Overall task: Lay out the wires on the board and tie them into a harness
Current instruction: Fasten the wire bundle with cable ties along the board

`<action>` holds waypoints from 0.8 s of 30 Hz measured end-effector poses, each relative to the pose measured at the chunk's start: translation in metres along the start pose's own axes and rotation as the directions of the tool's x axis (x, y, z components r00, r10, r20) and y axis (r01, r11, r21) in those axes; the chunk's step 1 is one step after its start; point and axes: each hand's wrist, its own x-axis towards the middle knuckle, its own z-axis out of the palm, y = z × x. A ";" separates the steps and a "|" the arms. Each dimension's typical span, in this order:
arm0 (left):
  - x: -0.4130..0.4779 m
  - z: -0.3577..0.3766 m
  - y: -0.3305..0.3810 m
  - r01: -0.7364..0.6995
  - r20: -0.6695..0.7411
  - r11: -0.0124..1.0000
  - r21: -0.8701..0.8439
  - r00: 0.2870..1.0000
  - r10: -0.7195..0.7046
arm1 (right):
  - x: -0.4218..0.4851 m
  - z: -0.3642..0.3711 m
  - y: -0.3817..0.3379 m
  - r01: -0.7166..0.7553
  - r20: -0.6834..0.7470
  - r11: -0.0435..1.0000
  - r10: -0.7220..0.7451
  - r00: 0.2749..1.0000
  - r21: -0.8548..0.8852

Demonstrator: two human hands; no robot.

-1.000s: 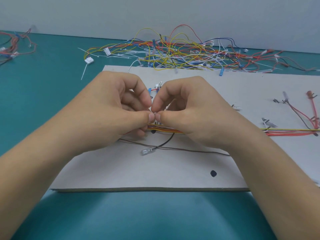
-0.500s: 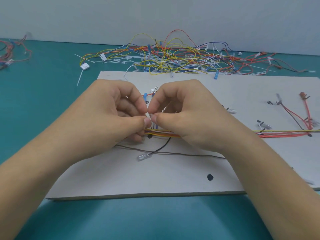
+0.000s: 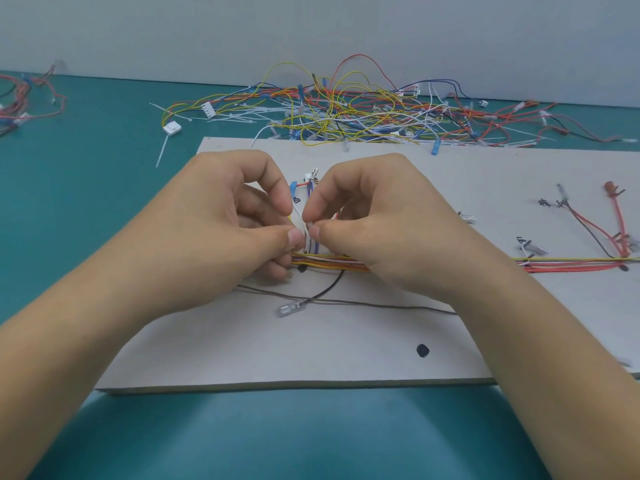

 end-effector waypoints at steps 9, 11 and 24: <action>0.000 0.001 0.000 0.015 -0.016 1.000 -0.017 1.000 -0.015 | -0.001 0.002 -0.002 0.026 0.048 1.000 -0.026 0.998 0.014; 0.000 0.001 0.000 0.017 -0.017 1.000 -0.023 1.000 -0.017 | -0.001 0.002 -0.001 0.024 0.047 1.000 -0.025 0.999 0.014; 0.002 0.001 -0.002 0.012 -0.005 1.000 -0.021 1.000 -0.013 | 0.000 -0.001 -0.001 0.031 0.063 0.999 -0.032 0.997 0.024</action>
